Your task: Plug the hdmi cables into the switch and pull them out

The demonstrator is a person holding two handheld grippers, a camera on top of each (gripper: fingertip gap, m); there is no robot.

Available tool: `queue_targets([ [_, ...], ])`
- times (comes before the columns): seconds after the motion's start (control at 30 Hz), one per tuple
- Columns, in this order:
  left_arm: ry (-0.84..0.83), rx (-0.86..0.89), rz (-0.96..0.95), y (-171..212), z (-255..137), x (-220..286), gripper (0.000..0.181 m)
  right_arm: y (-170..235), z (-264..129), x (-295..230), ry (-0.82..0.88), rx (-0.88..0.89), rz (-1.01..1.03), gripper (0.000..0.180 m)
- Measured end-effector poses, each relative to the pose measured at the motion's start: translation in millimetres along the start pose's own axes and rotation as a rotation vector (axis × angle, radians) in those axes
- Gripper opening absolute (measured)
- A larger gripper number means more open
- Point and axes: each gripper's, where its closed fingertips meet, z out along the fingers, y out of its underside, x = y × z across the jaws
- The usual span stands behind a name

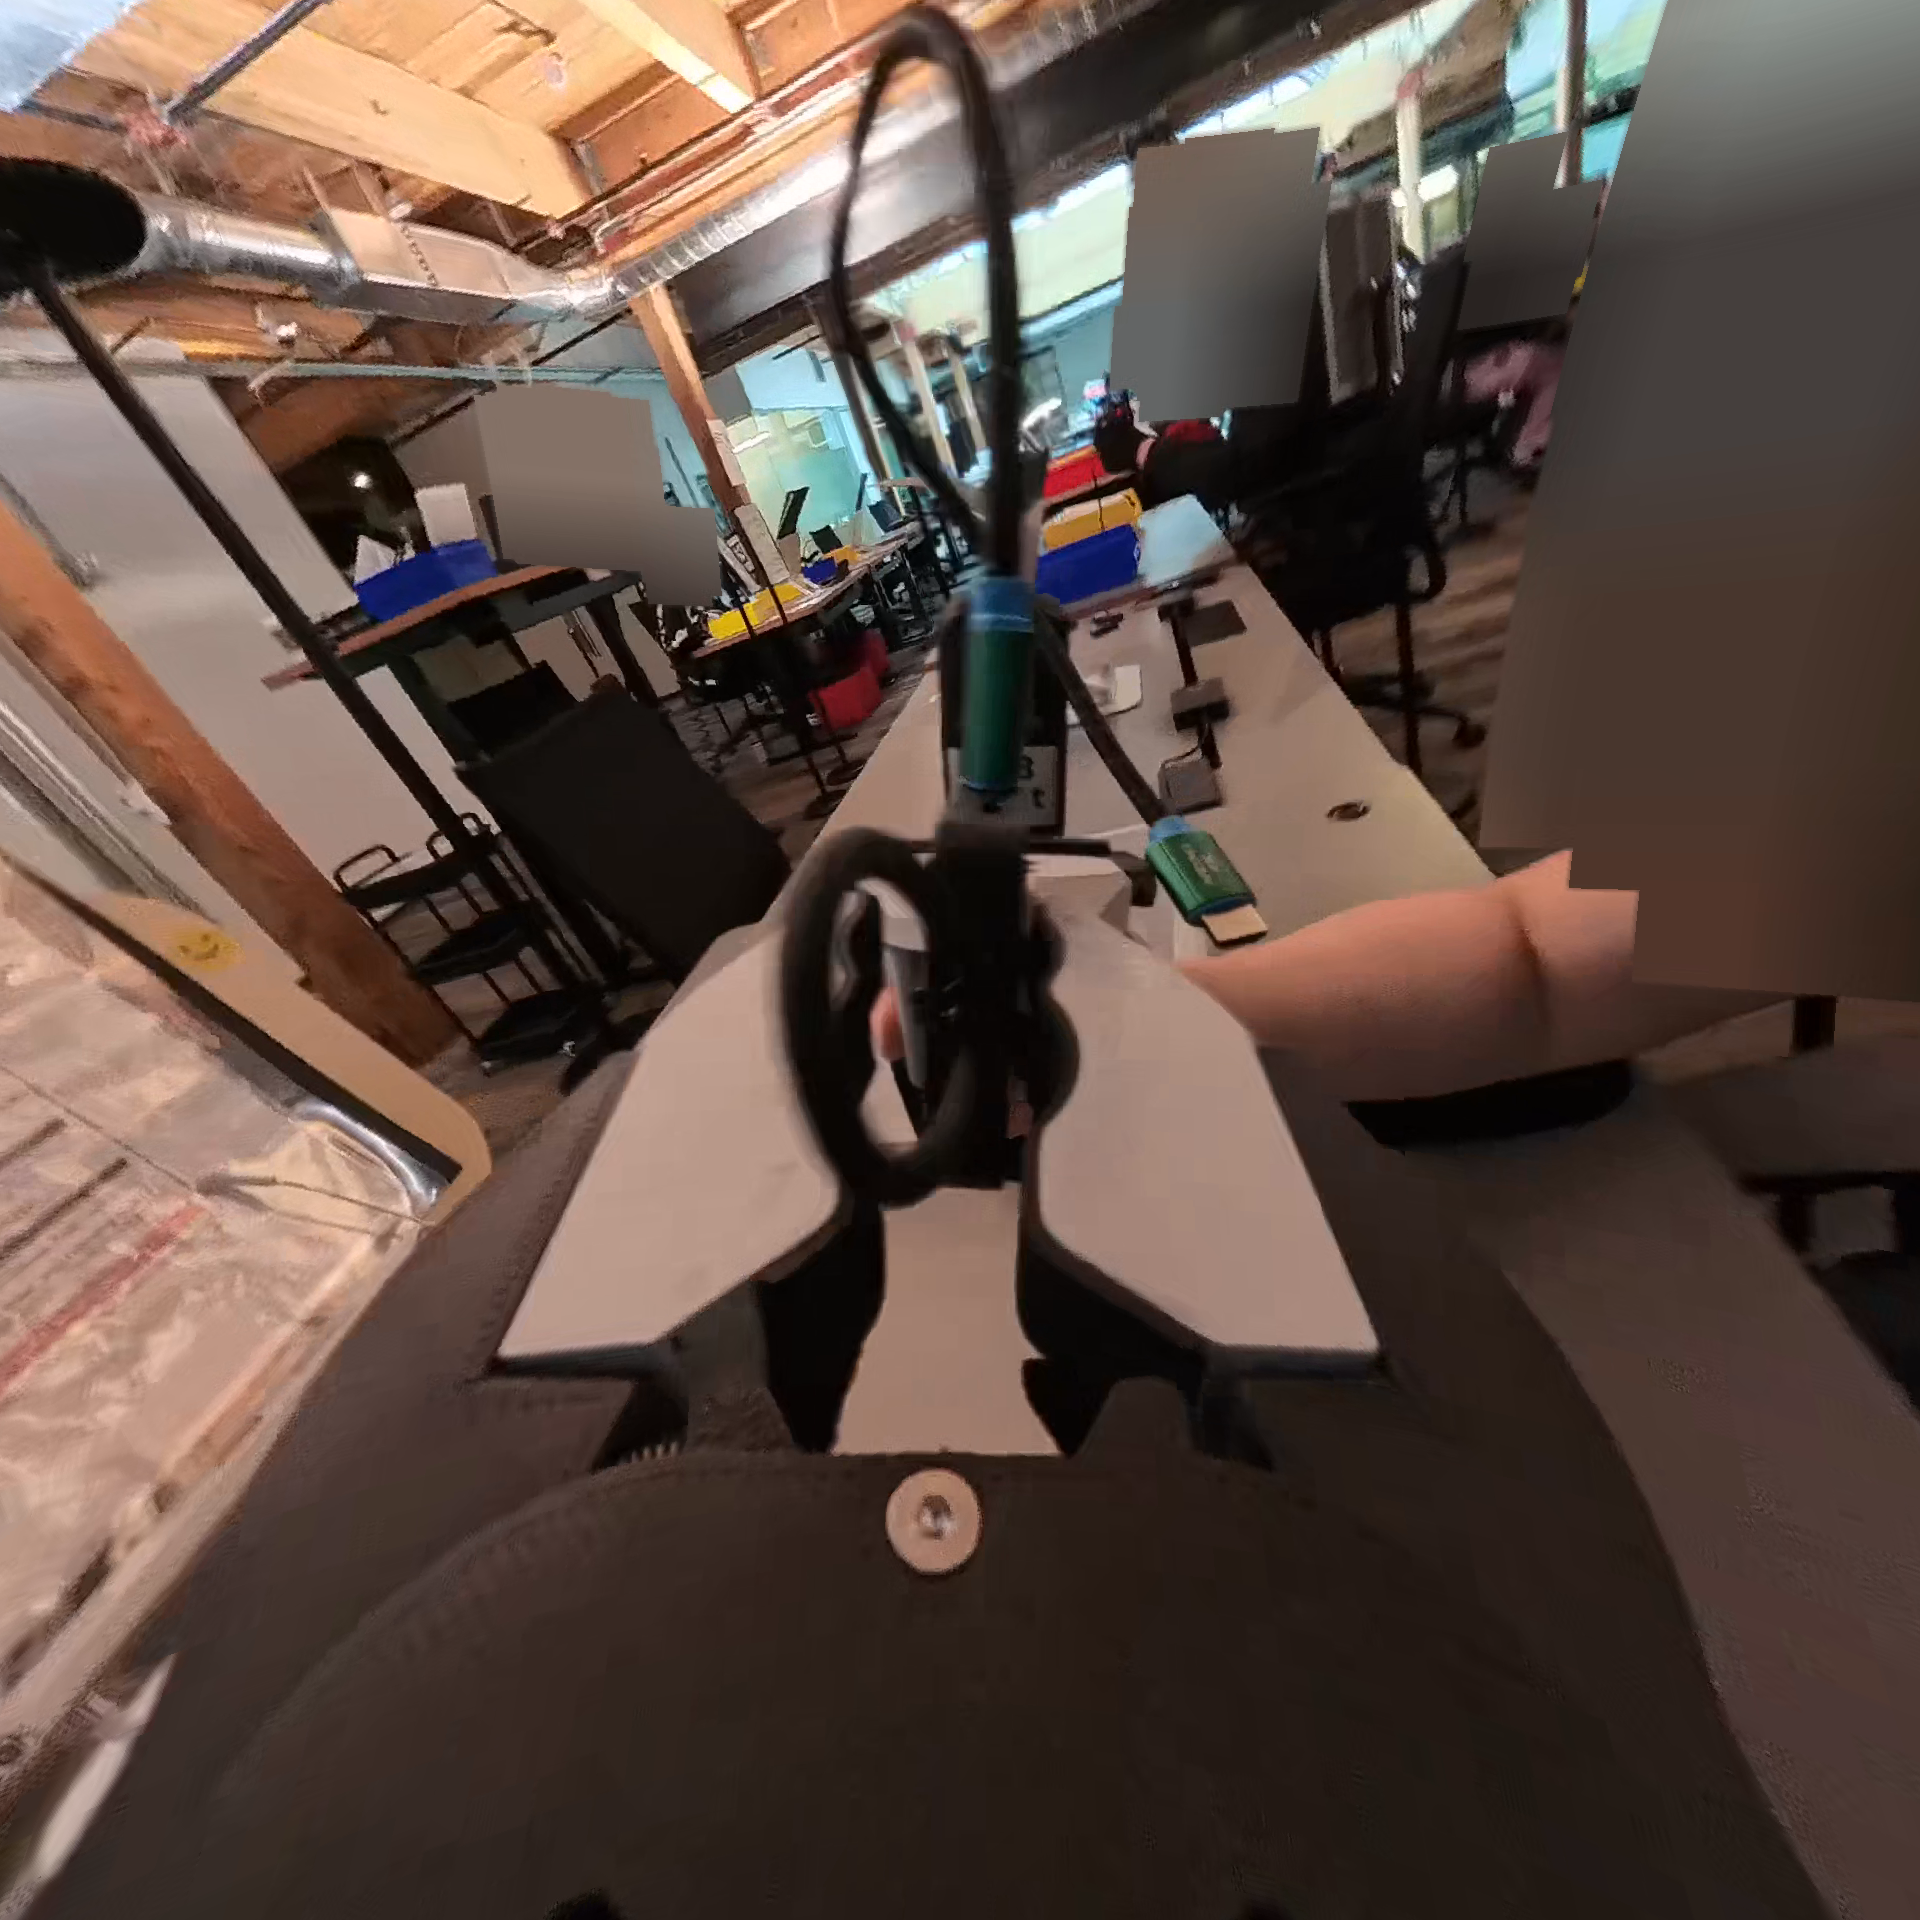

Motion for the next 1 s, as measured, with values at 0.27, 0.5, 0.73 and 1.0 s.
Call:
queue_targets([
  [0.27,-0.297,-0.169,0.349,10,-16,-35,0.014,19,-31,64,0.323,-0.112,0.056,0.027],
  [0.5,-0.705,-0.373,0.773,13,-59,-87,0.013,19,-105,135,0.891,-0.209,0.065,0.027],
  [0.73,-0.724,-0.545,0.929,41,-56,-99,0.013,27,-30,82,0.543,-0.331,0.001,0.033],
  [1.0,-0.61,-0.61,0.999,68,-27,-86,0.013,49,-13,74,0.523,-0.373,0.098,0.04],
])
